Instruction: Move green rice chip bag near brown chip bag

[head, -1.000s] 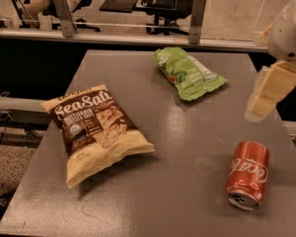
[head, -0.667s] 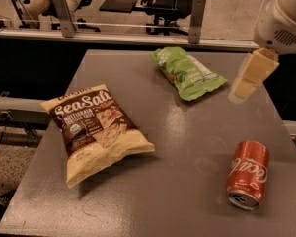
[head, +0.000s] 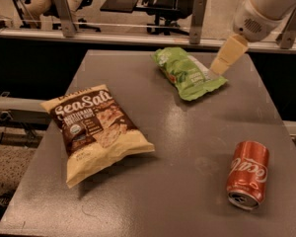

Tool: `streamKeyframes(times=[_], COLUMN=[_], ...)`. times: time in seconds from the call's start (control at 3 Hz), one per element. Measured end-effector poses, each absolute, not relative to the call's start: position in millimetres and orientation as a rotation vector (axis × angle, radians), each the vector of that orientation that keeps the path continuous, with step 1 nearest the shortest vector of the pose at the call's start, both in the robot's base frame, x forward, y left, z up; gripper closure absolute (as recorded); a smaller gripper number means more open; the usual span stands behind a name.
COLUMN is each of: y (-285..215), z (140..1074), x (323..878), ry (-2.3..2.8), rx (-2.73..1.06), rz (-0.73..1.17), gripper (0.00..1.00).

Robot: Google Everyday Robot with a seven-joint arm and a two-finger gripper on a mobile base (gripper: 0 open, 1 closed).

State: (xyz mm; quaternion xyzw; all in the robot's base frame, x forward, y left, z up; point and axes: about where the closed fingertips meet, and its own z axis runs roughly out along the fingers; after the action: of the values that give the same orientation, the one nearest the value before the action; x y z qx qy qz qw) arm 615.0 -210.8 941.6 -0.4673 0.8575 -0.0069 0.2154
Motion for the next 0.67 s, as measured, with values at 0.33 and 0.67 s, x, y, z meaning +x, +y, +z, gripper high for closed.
streamKeyframes(times=[0.33,0.67], y=[-203,-190], z=[914,888], x=[648,669], ry=[2.442,2.5], rx=[-1.221,-1.159], rz=[0.01,0.051], gripper=[0.0,0.0])
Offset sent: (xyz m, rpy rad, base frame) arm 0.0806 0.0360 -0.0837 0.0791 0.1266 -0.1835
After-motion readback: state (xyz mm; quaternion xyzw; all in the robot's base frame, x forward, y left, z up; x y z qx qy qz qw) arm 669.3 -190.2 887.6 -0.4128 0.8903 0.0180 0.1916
